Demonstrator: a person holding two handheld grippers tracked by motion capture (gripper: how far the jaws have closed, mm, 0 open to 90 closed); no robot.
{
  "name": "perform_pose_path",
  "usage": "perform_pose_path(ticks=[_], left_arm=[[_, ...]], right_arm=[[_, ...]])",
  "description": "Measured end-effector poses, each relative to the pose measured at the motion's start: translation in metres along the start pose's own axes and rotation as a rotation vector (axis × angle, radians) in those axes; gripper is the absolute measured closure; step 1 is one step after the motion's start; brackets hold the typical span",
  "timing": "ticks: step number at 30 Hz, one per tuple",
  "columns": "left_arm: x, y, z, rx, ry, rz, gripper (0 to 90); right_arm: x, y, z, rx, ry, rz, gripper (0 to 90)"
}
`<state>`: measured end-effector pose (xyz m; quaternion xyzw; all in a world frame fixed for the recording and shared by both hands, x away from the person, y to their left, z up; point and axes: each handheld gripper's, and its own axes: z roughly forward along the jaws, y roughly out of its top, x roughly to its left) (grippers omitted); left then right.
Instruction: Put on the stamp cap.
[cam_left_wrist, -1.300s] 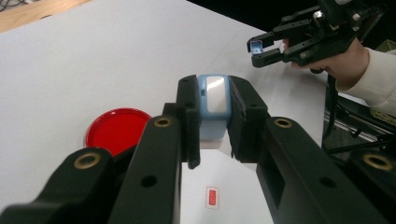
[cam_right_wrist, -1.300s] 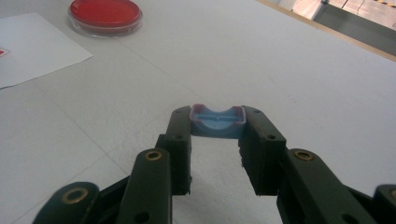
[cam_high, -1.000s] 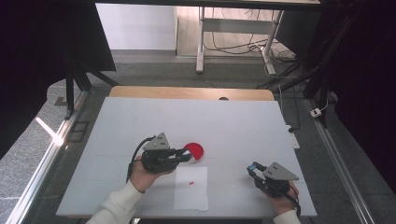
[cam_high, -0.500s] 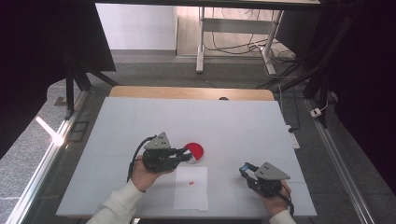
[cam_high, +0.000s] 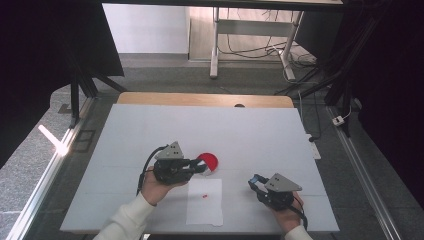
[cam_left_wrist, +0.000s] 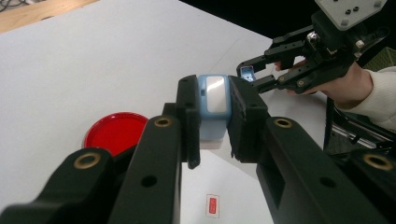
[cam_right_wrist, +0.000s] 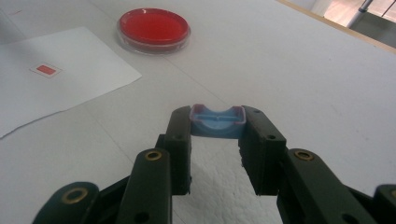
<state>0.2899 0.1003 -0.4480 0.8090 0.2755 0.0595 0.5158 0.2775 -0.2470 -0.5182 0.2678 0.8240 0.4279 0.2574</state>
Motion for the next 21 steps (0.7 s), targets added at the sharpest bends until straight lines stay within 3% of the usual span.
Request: perform_pose_path(ticks=[21], left_arm=[[0.0,0.001,0.004,0.001,-0.014,-0.008,75.4]], right_arm=[[0.02,0.011,0.018,-0.021,0.043,-0.017,64.7]])
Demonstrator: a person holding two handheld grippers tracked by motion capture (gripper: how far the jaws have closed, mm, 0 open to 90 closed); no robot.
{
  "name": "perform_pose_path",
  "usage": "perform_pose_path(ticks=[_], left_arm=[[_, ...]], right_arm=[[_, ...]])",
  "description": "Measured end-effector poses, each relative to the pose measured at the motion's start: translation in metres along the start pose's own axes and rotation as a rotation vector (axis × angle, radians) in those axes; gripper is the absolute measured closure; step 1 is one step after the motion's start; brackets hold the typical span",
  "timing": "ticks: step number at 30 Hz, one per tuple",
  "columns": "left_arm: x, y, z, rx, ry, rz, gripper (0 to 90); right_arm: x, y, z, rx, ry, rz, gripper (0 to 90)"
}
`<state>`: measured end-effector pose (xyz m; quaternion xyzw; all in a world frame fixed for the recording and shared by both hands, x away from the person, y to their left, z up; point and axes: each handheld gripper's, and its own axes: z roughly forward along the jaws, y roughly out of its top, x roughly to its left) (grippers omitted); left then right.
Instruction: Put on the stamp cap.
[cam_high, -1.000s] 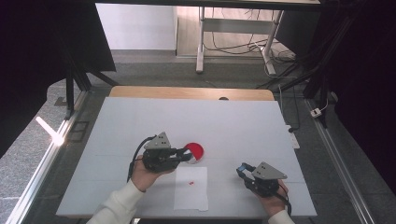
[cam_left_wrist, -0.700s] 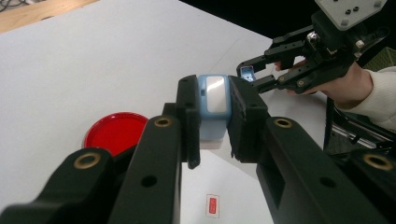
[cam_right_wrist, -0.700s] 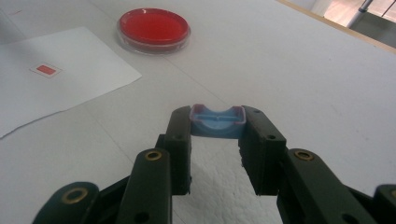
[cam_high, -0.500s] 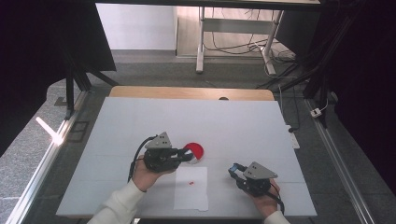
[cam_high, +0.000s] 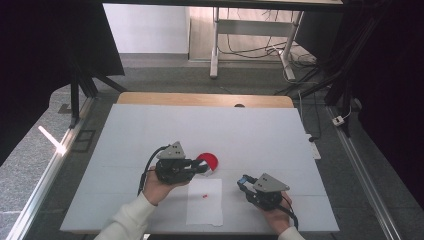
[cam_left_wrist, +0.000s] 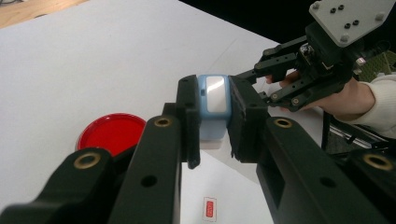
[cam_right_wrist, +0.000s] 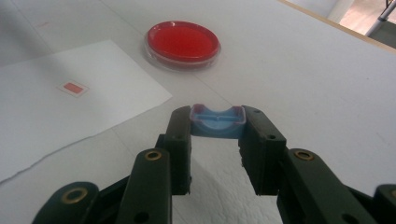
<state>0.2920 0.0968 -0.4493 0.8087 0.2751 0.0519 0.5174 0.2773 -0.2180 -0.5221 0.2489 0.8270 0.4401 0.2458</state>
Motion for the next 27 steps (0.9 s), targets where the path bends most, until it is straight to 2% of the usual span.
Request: perform_pose_path(ticks=[9,16,22,27], left_arm=[[0.0,0.0,0.0,-0.009,0.0,-0.006,75.4],[0.0,0.001,0.001,-0.012,0.0,-0.007,75.4],[-0.002,0.002,0.003,-0.011,-0.004,-0.005,75.4],[-0.002,0.003,0.003,-0.011,-0.006,-0.006,75.4]], right_arm=[[0.006,0.004,0.005,-0.009,0.01,-0.011,64.7],[0.01,0.007,0.006,-0.008,-0.004,-0.009,64.7],[0.015,0.01,0.011,-0.009,0.022,-0.024,64.7],[0.017,0.012,0.014,-0.017,0.022,-0.02,64.7]])
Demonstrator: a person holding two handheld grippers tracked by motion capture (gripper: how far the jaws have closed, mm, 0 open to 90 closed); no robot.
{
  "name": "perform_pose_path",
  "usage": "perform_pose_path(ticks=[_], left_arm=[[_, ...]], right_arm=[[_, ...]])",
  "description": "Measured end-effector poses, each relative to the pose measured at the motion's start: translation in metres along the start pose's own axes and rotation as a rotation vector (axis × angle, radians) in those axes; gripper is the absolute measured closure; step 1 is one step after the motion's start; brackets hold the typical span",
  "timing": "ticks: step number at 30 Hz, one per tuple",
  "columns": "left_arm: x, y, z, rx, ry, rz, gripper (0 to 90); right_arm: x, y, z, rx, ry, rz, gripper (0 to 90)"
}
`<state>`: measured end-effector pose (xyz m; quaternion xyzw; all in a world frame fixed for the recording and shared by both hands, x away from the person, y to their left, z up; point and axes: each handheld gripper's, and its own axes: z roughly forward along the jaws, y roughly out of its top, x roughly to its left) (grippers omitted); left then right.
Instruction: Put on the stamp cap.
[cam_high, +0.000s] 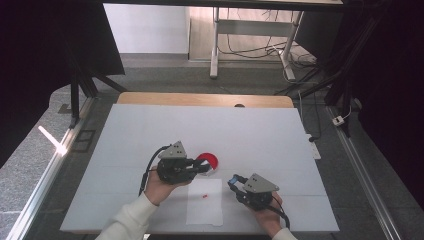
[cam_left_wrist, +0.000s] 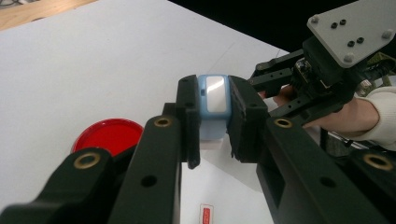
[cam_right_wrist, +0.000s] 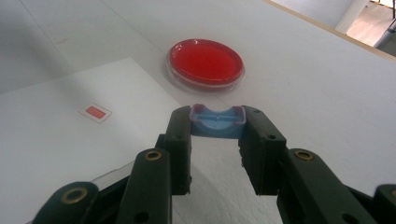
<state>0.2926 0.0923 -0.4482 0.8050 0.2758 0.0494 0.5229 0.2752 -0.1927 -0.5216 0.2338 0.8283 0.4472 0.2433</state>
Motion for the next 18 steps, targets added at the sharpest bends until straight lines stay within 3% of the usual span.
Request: perform_pose_path(ticks=[18], left_arm=[[-0.001,0.0,0.006,0.009,-0.005,-0.001,75.4]], right_arm=[[0.011,0.012,0.014,-0.026,0.014,-0.008,64.7]])
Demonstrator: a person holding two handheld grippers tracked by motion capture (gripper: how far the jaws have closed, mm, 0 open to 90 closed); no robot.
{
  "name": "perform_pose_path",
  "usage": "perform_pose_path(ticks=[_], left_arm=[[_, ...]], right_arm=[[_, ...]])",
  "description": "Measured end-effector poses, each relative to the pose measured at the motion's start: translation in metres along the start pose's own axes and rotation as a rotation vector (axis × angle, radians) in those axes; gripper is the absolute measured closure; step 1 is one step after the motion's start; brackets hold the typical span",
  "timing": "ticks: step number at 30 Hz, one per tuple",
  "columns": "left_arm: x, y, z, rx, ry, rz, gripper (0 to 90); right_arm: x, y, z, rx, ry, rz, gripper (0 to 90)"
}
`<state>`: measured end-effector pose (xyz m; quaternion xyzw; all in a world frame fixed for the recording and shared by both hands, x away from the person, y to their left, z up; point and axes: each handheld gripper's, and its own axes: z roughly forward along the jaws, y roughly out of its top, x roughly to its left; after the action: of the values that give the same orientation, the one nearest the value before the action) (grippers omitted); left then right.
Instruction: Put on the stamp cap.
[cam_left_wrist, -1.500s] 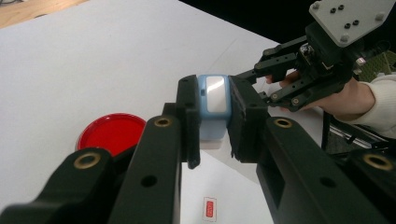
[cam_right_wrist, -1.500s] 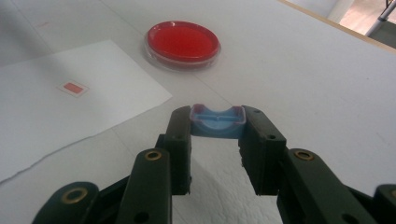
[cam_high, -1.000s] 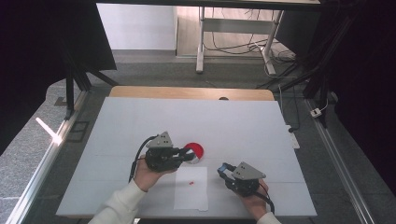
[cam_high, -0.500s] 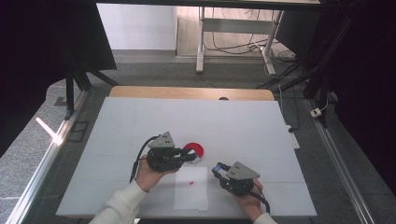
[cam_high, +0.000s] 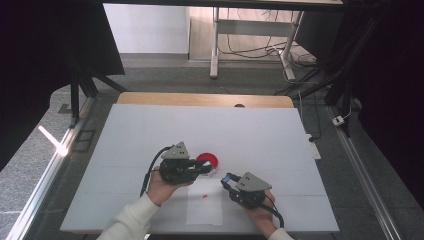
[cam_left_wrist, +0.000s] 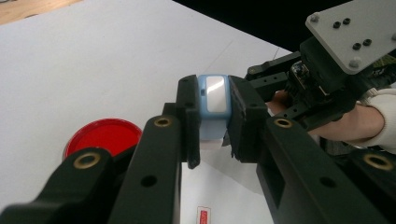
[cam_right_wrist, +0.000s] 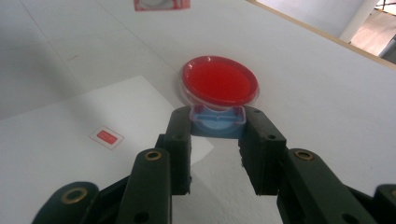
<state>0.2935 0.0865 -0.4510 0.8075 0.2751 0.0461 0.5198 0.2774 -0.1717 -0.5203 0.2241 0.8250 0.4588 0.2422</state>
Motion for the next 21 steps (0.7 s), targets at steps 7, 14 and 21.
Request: perform_pose_path(ticks=[7,14,21], left_arm=[[0.0,-0.001,0.002,0.002,0.0,-0.003,75.4],[-0.001,-0.001,0.003,0.002,0.001,0.001,75.4],[-0.001,-0.003,0.006,0.005,0.009,-0.002,75.4]], right_arm=[[0.008,0.007,0.01,-0.014,0.011,-0.015,64.6],[0.013,0.013,0.015,-0.028,0.011,-0.023,64.6],[0.017,0.015,0.016,-0.04,0.004,-0.021,64.7]])
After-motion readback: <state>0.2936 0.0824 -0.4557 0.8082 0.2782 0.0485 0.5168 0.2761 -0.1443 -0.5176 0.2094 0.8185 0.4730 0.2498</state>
